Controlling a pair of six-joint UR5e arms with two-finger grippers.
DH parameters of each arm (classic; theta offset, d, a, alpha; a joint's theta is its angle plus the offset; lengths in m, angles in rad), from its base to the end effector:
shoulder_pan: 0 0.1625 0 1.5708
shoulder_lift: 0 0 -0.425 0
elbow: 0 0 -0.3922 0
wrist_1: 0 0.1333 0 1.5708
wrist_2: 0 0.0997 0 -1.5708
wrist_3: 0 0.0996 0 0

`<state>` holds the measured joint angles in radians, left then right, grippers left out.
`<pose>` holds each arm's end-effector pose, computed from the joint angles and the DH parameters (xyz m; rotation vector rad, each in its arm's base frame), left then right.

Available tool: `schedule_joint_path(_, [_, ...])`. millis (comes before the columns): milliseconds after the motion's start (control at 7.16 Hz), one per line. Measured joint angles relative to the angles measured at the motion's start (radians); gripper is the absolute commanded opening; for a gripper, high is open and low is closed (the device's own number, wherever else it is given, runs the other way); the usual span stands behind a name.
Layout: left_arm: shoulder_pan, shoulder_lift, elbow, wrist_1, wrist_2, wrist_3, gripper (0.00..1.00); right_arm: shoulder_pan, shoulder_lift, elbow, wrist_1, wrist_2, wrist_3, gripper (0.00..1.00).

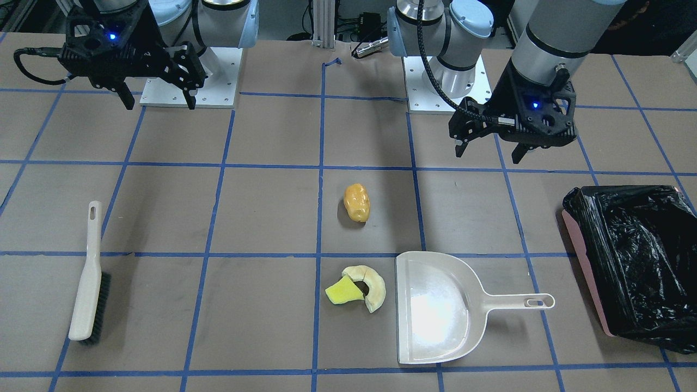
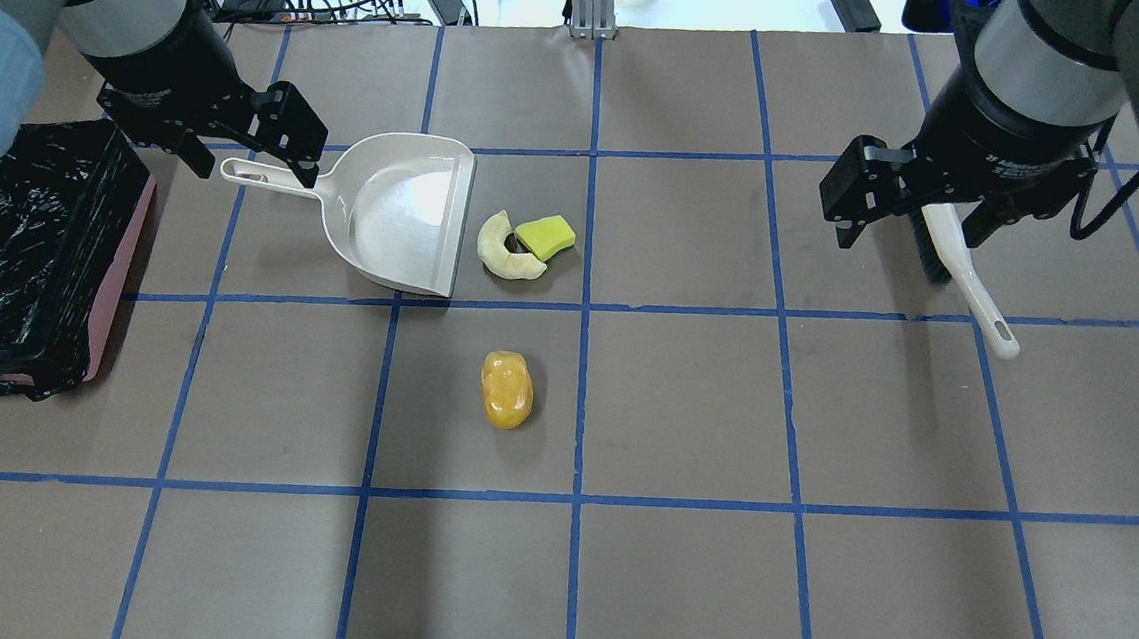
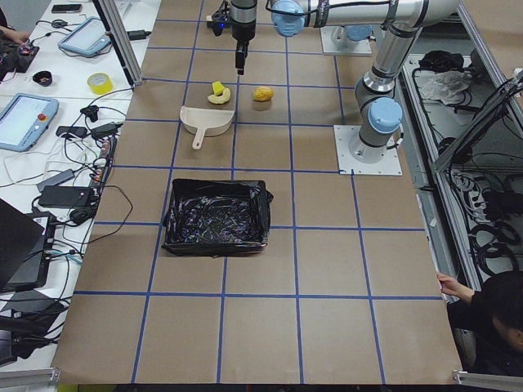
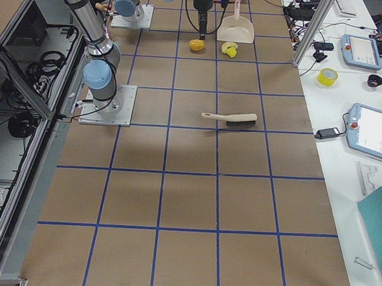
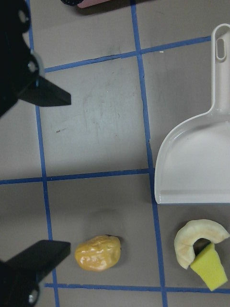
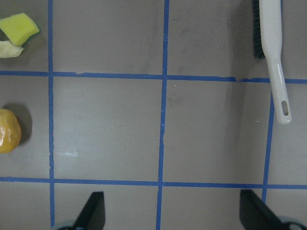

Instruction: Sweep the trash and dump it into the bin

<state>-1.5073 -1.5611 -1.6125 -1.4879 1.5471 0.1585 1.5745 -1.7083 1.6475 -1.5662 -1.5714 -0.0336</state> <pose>-0.1041 -0.5001 0.4806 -0.1492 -3.1190 0.0831 0.1349 -0.4379 0.5135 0.0585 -3.1384 0.0882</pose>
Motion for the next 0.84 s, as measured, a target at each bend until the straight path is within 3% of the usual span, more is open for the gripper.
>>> schedule_joint_path(559, [0.002, -0.012, -0.002, 0.002, 0.001, 0.009, 1.00, -0.003, 0.003, 0.000, -0.002, -0.006, -0.003, 1.00])
schedule_joint_path(838, [0.040, -0.023, -0.004, 0.022, 0.003, 0.123, 1.00, -0.020, 0.011, 0.000, -0.005, -0.012, -0.060, 1.00])
